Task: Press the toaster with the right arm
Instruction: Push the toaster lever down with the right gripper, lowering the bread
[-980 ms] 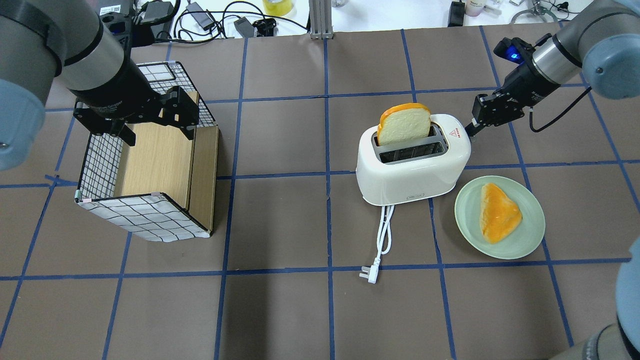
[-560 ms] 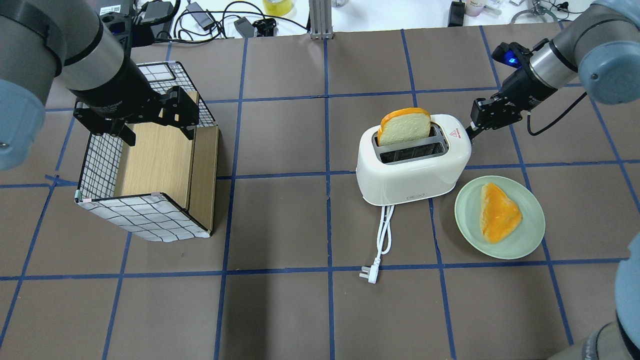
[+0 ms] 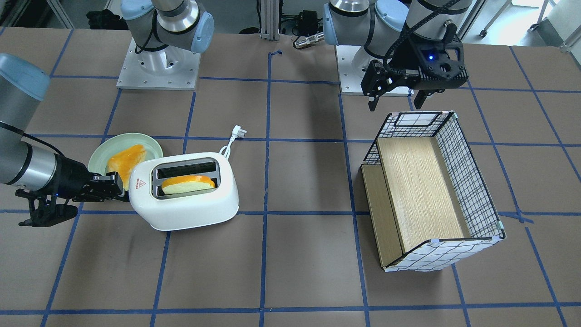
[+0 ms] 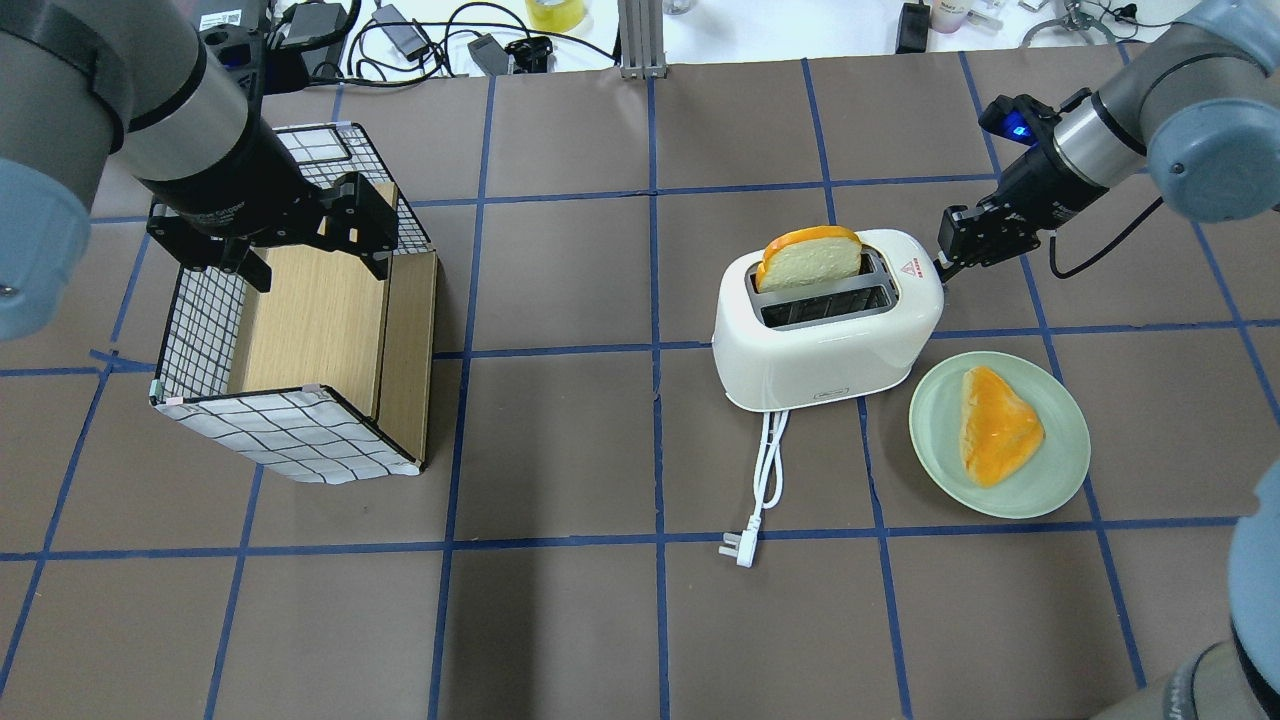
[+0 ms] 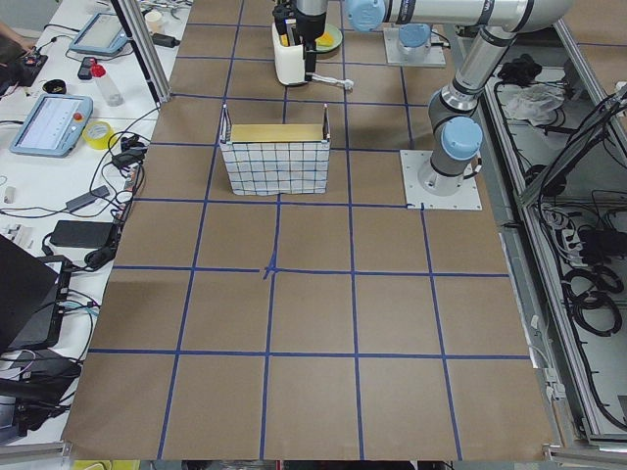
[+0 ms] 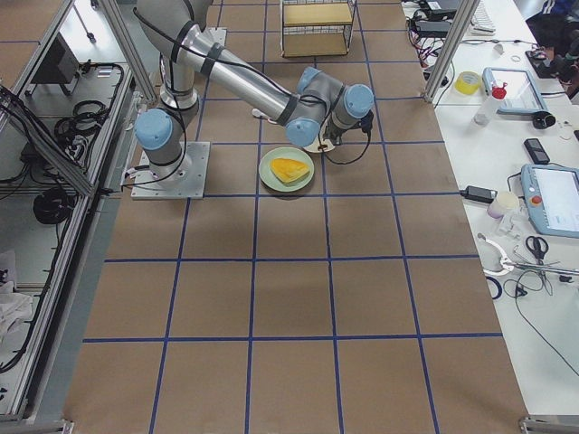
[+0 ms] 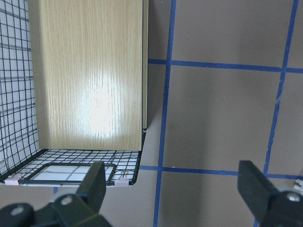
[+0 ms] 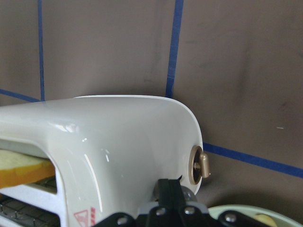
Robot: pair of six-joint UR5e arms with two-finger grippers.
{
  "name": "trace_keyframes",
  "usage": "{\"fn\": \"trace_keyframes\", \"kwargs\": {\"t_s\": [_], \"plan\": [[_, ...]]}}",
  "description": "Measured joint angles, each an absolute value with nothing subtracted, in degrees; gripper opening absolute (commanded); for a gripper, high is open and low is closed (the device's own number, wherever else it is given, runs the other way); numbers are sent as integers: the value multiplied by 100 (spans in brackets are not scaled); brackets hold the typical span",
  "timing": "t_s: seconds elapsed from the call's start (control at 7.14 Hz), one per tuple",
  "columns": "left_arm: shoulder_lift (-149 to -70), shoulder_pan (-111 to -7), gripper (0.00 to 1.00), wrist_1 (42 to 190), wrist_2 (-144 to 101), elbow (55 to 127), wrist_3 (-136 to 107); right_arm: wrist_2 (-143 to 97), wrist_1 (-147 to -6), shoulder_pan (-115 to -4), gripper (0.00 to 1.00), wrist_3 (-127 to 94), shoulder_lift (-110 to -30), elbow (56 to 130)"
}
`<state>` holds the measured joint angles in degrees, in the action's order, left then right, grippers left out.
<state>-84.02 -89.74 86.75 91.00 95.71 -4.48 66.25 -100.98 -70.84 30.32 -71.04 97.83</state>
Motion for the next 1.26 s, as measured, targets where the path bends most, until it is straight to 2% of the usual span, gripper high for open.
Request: {"fn": "trace_keyframes", "kwargs": {"t_s": [1.26], "plan": [[-8402,-8974,100,8675,9105,9571,-448,6627,-10435,-7084,0,3053,-7049,10049]]}}
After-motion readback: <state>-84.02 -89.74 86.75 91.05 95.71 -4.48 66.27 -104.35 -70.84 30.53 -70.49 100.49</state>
